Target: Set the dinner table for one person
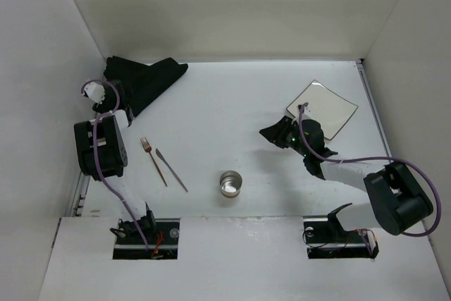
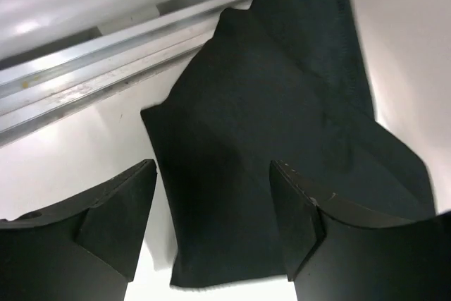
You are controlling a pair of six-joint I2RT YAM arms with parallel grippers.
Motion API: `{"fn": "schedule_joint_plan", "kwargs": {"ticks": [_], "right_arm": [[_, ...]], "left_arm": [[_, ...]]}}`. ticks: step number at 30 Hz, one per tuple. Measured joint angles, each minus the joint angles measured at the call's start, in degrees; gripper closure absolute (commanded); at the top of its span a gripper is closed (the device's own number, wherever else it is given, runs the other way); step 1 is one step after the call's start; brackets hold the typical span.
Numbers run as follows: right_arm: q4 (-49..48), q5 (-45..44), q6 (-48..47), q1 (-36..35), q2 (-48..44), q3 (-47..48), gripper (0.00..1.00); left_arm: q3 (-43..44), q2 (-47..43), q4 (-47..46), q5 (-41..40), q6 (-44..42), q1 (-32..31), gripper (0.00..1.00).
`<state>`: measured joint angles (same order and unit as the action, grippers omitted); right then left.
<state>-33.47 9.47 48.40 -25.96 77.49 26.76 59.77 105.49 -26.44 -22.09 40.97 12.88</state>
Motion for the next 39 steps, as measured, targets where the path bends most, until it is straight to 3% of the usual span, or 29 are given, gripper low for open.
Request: {"fn": "schedule_joint_plan", "kwargs": {"ticks": [3, 5, 8, 12, 16, 21, 22, 26, 27, 32, 39], "right_arm": [[0.02, 0.46, -0.02, -0.02, 0.52, 0.42, 0.63], [0.00, 0.59, -0.11, -0.02, 0.57, 0.46, 0.63], [0.02, 0.68, -0.15, -0.04, 0.57, 0.48, 0.63], [0.02, 0.66, -0.20, -0.04, 0.57, 0.50, 0.63], [0.02, 0.68, -0.20, -0.04, 0.57, 0.52, 0.63], [0.02, 0.68, -0.17, 0.00, 0.55, 0.52, 0.63], [0.04, 0.68, -0.17, 0.02, 0.50, 0.52, 0.63], [0.02, 0.66, -0.20, 0.07, -0.17, 0.50, 0.63], [0.00, 0.66, -0.17, 0.09, -0.26, 0.52, 0.63], [0.04, 0.63, -0.24, 0.09, -0.31, 0.50, 0.63], [0.66, 0.33, -0.63, 0.11, -0.31, 0.52, 0.62]], "left_arm": [[2.69, 4.09, 1.07, 2.27, 0.96, 1.05, 0.52], [3.48, 5.90, 1.75, 2.99, 1.62, 1.14, 0.70], [3.69, 6.84, 2.25, 4.57, 2.23, 0.74, 0.84], [3.48, 6.47, 1.31, 5.42, 2.64, -2.78, 0.91], [-0.44, 4.42, -2.08, 5.57, 2.97, -11.91, 0.92], [-5.73, 2.25, -6.32, 5.51, 3.78, -26.25, 0.89], [-6.78, 1.66, -7.02, 5.53, 4.17, -28.81, 0.85], [-10.29, -1.22, -7.21, 4.96, 6.21, -35.52, 0.51], [-11.06, -1.92, -7.19, 4.76, 6.75, -36.48, 0.48], [-14.51, -7.30, -6.82, 2.95, 8.02, -37.46, 0.45], [-13.29, -11.54, -8.31, 3.19, 7.80, -32.96, 0.41]]}}
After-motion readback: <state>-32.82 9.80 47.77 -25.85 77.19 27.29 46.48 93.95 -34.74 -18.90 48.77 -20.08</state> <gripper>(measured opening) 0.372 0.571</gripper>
